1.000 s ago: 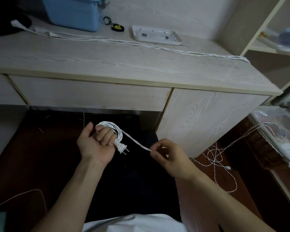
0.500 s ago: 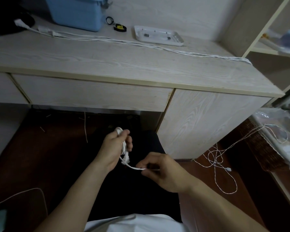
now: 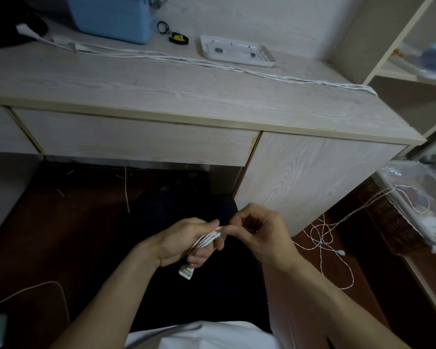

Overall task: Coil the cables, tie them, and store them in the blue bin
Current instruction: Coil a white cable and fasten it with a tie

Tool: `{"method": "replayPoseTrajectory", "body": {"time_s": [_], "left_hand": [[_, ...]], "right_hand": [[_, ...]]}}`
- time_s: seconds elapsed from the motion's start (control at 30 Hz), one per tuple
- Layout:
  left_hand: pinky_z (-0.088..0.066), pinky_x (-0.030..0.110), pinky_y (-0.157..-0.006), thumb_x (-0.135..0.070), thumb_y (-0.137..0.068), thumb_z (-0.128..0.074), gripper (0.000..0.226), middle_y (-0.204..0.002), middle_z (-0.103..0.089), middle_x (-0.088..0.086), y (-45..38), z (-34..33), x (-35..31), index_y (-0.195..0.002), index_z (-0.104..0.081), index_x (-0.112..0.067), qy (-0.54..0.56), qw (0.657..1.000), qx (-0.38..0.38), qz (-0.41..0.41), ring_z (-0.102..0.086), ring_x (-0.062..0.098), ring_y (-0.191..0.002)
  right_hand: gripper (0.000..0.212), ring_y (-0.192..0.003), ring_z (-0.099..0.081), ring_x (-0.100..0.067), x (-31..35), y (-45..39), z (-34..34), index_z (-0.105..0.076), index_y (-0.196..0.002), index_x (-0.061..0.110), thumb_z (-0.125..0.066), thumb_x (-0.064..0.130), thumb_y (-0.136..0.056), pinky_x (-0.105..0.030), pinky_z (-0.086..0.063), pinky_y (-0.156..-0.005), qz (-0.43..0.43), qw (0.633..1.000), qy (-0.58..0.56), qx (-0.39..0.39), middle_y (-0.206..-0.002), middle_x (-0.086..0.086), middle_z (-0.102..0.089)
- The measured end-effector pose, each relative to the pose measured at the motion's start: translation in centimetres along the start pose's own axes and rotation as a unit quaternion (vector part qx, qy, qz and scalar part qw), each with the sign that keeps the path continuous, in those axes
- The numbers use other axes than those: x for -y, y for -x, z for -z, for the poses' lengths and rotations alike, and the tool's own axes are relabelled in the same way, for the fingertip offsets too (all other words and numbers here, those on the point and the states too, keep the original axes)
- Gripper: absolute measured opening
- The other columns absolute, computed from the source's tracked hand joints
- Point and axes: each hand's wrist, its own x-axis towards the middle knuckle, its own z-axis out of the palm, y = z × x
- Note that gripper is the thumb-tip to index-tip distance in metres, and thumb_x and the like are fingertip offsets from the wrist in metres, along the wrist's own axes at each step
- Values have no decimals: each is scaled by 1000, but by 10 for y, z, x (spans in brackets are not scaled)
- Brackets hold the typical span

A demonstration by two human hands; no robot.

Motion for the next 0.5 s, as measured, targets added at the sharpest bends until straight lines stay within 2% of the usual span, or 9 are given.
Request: {"method": "replayPoseTrajectory", "body": {"time_s": [0.13, 0.23, 0.33, 0.43, 0.5], "left_hand": [[-41, 32, -57, -25, -102, -46, 28, -63, -52, 10, -6, 4, 4, -99, -57, 0, 93, 988, -116, -36, -50, 21, -56], [-47, 34, -63, -18, -105, -42, 26, -68, -60, 12, -11, 4, 1, -105, -57, 3, 207, 951, -227, -44, -59, 23, -62], [-47, 35, -68, -15, -106, -39, 27, -76, -59, 10, -19, 10, 5, -93, -57, 0, 383, 874, -297, -30, -58, 22, -73], [-45, 32, -68, -7, -105, -36, 25, -74, -51, 7, -22, 21, 12, -88, -53, -3, 520, 801, -295, -19, -50, 17, -68], [-39, 27, -62, 2, -101, -31, 31, -64, -42, 3, -21, 28, 17, -78, -49, -10, 608, 744, -276, -18, -38, 10, -60]], "right_hand": [[17, -74, -68, -18, -1, 1, 0, -70, -89, 17, -74, 33, -87, -37, -57, -65, 11, 1000, 0, 9, -85, 2, -69], [13, -79, -66, -13, 2, 0, 2, -72, -93, 17, -69, 30, -91, -22, -51, -69, 32, 999, 40, 16, -88, 8, -66], [7, -81, -62, -11, 5, 1, 4, -68, -92, 18, -65, 23, -95, -17, -46, -71, 47, 995, 72, 44, -90, 7, -61], [7, -76, -56, -4, 7, 4, 1, -60, -90, 21, -59, 20, -98, -12, -40, -68, 41, 994, 71, 69, -87, 12, -54], [10, -74, -53, -1, 8, 5, -1, -57, -90, 18, -55, 19, -100, -11, -39, -67, 31, 994, 58, 83, -86, 14, -51]]}}
